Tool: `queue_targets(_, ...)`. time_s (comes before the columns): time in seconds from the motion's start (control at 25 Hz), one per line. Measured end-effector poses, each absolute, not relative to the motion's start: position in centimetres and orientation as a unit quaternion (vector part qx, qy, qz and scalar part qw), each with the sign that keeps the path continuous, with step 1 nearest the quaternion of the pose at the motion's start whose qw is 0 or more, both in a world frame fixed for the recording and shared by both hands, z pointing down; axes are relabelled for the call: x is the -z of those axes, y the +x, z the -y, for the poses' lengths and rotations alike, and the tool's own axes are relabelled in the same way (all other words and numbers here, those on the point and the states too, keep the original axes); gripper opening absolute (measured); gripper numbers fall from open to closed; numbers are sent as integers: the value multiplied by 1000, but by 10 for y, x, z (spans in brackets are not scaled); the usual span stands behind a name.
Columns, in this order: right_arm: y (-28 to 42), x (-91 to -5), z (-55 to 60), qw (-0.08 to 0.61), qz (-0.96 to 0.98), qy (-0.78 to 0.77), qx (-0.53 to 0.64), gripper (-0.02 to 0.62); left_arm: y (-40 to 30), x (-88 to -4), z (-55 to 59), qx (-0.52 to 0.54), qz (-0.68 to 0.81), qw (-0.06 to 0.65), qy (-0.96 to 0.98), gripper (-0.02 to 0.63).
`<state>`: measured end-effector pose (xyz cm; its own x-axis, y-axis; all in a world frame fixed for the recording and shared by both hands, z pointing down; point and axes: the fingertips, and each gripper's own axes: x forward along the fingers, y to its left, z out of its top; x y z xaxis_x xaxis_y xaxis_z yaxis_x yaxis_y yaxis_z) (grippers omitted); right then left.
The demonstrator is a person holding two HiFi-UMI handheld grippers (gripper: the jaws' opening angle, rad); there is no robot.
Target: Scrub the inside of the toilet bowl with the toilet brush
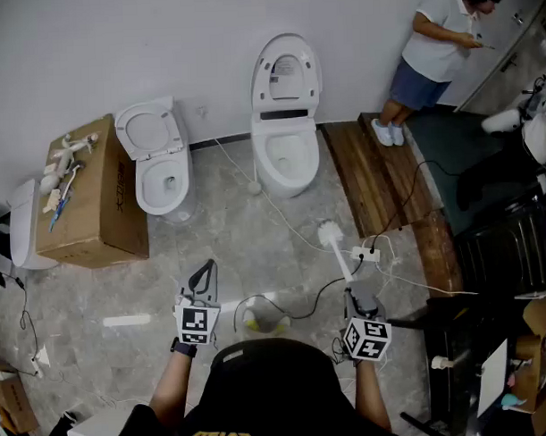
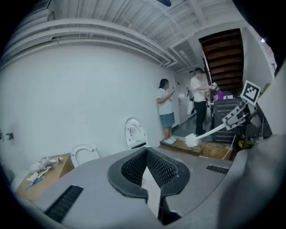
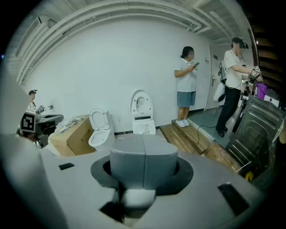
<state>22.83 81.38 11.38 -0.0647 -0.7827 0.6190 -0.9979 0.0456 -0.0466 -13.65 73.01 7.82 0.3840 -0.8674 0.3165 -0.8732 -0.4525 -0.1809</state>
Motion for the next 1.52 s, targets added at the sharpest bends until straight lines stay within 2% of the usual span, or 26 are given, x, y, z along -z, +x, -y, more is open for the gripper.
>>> queue_targets(0.52, 253, -117, -801, 211, 710, 627, -243, 158, -98, -64, -719, -205, 524, -19, 827, 18)
queue_targets(1.08, 337, -132, -808, 210, 701, 631, -259, 158, -14, -72, -714, -203, 522, 7, 828, 18)
queue_targets(1.52, 338, -116, -755, 216, 739, 613, -178, 158, 10, -80, -691, -207, 516, 9, 832, 18)
